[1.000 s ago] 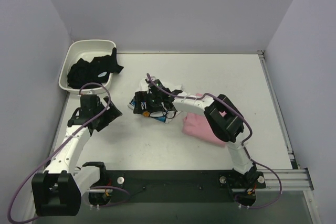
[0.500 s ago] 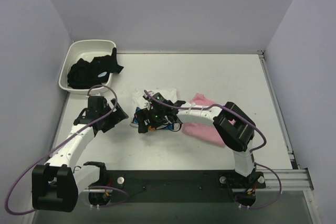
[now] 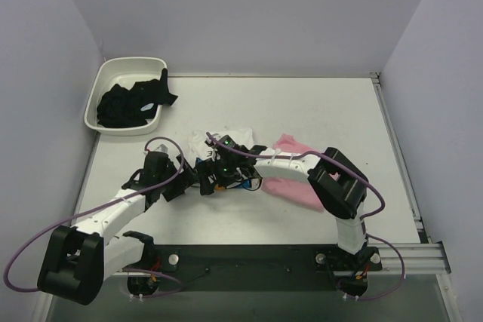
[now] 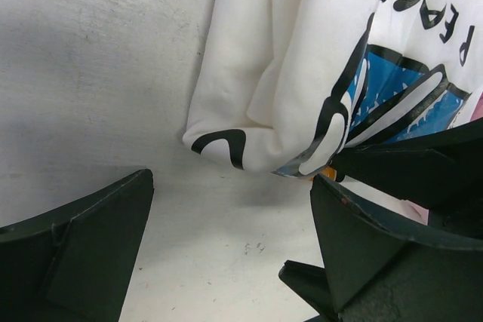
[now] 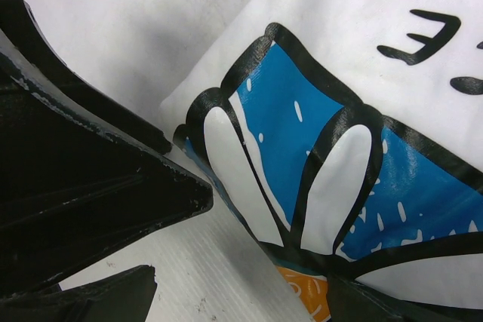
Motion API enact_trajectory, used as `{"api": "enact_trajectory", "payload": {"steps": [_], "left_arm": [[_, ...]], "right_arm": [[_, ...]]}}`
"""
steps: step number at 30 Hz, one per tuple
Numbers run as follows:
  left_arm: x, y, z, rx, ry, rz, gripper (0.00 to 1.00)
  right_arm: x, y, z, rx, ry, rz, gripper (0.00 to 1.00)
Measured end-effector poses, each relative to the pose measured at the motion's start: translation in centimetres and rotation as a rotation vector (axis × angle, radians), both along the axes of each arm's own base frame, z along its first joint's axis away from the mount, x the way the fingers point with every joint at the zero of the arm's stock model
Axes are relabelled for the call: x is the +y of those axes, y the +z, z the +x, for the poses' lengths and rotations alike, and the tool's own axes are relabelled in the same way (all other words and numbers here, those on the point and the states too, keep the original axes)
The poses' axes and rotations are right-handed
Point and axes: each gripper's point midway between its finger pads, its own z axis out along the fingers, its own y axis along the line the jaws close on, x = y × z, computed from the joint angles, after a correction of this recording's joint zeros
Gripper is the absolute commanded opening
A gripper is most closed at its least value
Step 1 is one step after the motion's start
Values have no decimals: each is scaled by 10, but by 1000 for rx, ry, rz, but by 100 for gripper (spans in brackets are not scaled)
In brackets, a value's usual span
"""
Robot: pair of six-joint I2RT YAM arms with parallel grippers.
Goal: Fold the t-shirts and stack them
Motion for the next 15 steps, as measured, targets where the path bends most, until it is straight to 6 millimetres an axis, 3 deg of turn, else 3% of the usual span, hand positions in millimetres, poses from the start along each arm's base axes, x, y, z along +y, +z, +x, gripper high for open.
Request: {"api": "enact_trajectory", "payload": {"steps": [7, 15], "left_arm": [[0, 0, 9, -30, 66, -35, 96], [-7, 0, 36, -96, 136, -105, 94]], "right_arm": [[0, 0, -1, 0, 1, 0, 100], [-1, 0, -4, 2, 7, -3, 100]]}}
